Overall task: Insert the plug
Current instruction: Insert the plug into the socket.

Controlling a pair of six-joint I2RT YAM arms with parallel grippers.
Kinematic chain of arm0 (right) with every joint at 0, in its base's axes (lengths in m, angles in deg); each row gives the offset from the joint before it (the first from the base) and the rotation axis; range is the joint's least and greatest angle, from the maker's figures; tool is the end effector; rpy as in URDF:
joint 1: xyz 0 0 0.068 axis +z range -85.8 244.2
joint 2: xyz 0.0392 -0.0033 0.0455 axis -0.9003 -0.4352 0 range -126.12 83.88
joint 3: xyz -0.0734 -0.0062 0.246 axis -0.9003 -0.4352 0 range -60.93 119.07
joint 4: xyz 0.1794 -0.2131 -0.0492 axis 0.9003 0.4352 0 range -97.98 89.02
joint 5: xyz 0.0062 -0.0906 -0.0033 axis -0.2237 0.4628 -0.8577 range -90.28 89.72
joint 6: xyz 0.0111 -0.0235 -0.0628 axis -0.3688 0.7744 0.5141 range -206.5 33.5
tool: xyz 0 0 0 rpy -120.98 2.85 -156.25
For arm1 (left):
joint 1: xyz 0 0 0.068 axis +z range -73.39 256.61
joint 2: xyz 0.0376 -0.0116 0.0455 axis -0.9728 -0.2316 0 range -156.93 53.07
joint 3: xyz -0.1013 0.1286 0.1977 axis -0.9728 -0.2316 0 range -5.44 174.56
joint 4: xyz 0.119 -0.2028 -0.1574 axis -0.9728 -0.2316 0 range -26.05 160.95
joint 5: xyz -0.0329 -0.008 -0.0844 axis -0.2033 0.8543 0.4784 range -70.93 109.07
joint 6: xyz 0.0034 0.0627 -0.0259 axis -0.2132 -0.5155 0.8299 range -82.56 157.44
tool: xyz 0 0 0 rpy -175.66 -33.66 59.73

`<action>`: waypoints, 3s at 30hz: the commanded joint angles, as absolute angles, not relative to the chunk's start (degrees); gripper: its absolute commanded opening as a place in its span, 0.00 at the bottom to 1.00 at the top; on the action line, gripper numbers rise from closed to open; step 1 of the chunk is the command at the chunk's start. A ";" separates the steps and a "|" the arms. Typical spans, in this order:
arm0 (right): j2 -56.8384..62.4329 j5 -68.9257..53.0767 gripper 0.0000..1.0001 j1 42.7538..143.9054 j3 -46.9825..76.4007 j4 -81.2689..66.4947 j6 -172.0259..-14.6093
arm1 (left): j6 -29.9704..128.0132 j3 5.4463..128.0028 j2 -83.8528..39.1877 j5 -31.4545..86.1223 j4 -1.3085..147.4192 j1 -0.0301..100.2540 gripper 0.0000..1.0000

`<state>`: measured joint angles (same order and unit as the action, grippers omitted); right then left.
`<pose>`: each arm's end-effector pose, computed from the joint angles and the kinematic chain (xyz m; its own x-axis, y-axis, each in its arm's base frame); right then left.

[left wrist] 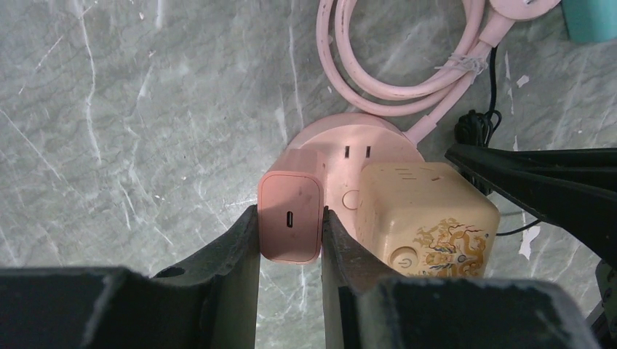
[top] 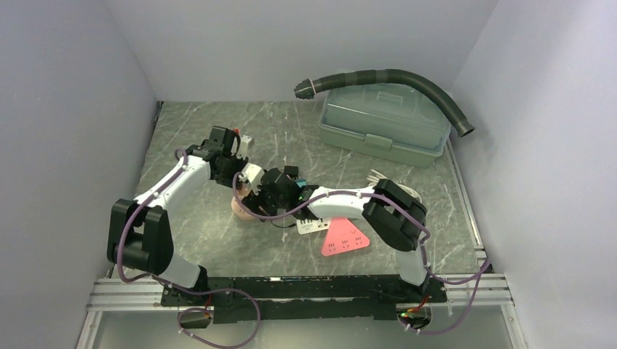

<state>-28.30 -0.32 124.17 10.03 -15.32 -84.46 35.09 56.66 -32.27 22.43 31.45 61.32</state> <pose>0.2307 0.3992 0.1396 -0.2480 -0.5003 -0.8296 -0.8754 0.4825 -0.0293 0.3161 -0.0897 0.1953 -0.8449 0.2735 -0.4598 0.3241 0.9455 -0.0331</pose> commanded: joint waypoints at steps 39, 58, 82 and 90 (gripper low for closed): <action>-28.53 0.69 0.63 123.79 11.10 -17.29 -90.33 | 39.20 51.99 -28.75 22.54 36.99 61.14 0.00; -28.97 1.31 0.64 123.79 11.24 -17.22 -91.15 | 40.47 48.41 -27.18 21.46 37.24 60.53 0.00; -31.07 7.97 0.62 123.03 14.05 -13.93 -93.29 | 38.50 46.85 -25.42 16.57 39.00 60.09 0.00; -30.65 8.61 0.61 122.41 13.28 -14.23 -94.14 | 38.14 45.81 -25.15 16.43 40.15 60.52 0.00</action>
